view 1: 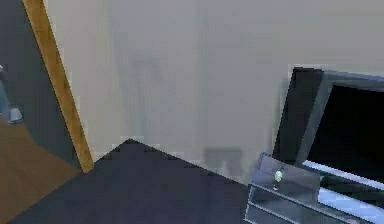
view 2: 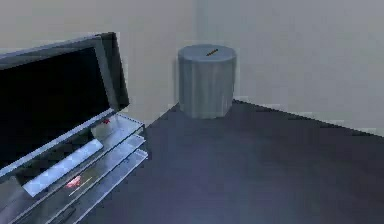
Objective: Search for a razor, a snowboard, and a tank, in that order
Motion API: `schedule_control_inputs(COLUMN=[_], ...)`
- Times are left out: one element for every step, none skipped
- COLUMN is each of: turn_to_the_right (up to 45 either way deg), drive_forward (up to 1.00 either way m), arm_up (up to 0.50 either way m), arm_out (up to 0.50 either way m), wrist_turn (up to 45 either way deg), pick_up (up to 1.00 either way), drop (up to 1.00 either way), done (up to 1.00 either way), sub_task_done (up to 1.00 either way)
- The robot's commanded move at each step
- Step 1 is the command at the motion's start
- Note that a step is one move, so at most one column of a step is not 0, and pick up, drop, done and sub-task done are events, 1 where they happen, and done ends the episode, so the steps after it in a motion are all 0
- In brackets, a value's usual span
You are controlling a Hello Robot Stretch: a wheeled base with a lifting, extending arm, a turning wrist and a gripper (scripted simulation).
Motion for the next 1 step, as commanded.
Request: schedule_control_inputs(turn_to_the_right=[45.0], drive_forward=[0.0], arm_up=[0.0], arm_out=[0.0], wrist_turn=[0.0], pick_up=[0.0], drop=[0.0], done=[0.0], sub_task_done=[0.0])
